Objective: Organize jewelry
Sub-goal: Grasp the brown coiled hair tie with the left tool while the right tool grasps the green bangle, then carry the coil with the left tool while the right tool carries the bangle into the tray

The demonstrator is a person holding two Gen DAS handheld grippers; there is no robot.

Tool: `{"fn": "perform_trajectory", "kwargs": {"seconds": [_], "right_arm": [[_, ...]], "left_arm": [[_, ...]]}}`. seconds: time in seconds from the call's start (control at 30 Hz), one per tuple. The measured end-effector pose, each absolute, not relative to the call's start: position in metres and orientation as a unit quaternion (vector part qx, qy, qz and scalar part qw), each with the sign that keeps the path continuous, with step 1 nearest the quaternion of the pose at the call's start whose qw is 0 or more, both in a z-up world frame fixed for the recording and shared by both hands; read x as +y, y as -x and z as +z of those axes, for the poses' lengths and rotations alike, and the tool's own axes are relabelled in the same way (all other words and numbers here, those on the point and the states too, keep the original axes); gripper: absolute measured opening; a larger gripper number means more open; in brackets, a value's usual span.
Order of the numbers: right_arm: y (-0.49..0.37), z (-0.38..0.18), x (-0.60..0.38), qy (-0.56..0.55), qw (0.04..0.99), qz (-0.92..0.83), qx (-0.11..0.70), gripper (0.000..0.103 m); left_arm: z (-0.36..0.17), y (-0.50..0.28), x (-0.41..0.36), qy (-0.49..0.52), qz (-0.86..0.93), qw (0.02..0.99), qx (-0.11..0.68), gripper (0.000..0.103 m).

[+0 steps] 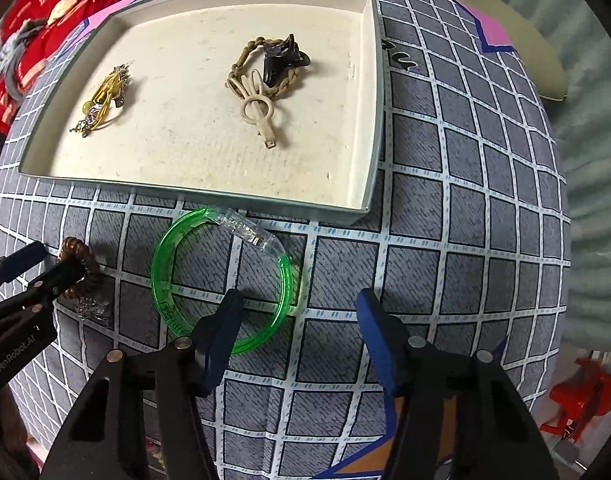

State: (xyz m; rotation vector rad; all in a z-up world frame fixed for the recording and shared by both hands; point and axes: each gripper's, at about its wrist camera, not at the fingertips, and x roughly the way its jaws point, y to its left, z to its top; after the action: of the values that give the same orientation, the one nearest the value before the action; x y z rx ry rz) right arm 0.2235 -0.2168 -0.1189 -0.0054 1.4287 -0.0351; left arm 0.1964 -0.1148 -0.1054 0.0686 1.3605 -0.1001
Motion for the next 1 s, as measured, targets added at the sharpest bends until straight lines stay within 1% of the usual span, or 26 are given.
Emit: {"fn": "perform_trajectory", "kwargs": {"seconds": [0.1, 0.17, 0.23, 0.27, 0.3, 0.33, 0.4, 0.43, 0.5, 0.77, 1.0], "right_arm": [[-0.226, -0.119, -0.218, 0.004, 0.756, -0.011, 0.654, 0.057], [-0.22, -0.12, -0.212, 0.005, 0.757, -0.009, 0.653, 0.049], [-0.22, -0.117, -0.214, 0.005, 0.757, -0.007, 0.653, 0.037], [-0.22, -0.116, -0.212, 0.005, 0.757, -0.006, 0.654, 0.034], [-0.22, -0.115, -0.212, 0.004, 0.757, -0.005, 0.654, 0.029], [-0.221, -0.109, -0.214, 0.004, 0.757, -0.004, 0.654, 0.021], [-0.222, -0.105, -0.215, 0.0, 0.756, -0.001, 0.654, 0.012], [-0.221, -0.103, -0.217, -0.004, 0.756, 0.001, 0.654, 0.009], [-0.217, -0.102, -0.22, -0.016, 0.755, 0.002, 0.655, 0.007], [-0.199, -0.092, -0.235, -0.059, 0.753, 0.002, 0.655, 0.007], [-0.183, -0.082, -0.251, -0.095, 0.752, 0.005, 0.652, 0.007]], "left_arm": [[-0.1, -0.198, -0.11, -0.038, -0.055, 0.776, 0.627, 0.06], [-0.098, -0.199, -0.114, -0.04, -0.059, 0.776, 0.627, 0.057], [-0.095, -0.198, -0.118, -0.041, -0.063, 0.775, 0.627, 0.052], [-0.094, -0.199, -0.121, -0.042, -0.066, 0.775, 0.627, 0.046], [-0.092, -0.198, -0.122, -0.042, -0.068, 0.775, 0.627, 0.044], [-0.091, -0.197, -0.122, -0.042, -0.071, 0.775, 0.627, 0.042], [-0.09, -0.194, -0.122, -0.042, -0.074, 0.775, 0.626, 0.024], [-0.09, -0.192, -0.12, -0.037, -0.079, 0.774, 0.627, 0.023], [-0.084, -0.187, -0.113, -0.023, -0.089, 0.773, 0.628, 0.023], [-0.064, -0.167, -0.097, -0.005, -0.108, 0.784, 0.611, 0.023], [-0.054, -0.154, -0.066, 0.008, -0.113, 0.789, 0.603, 0.023]]}}
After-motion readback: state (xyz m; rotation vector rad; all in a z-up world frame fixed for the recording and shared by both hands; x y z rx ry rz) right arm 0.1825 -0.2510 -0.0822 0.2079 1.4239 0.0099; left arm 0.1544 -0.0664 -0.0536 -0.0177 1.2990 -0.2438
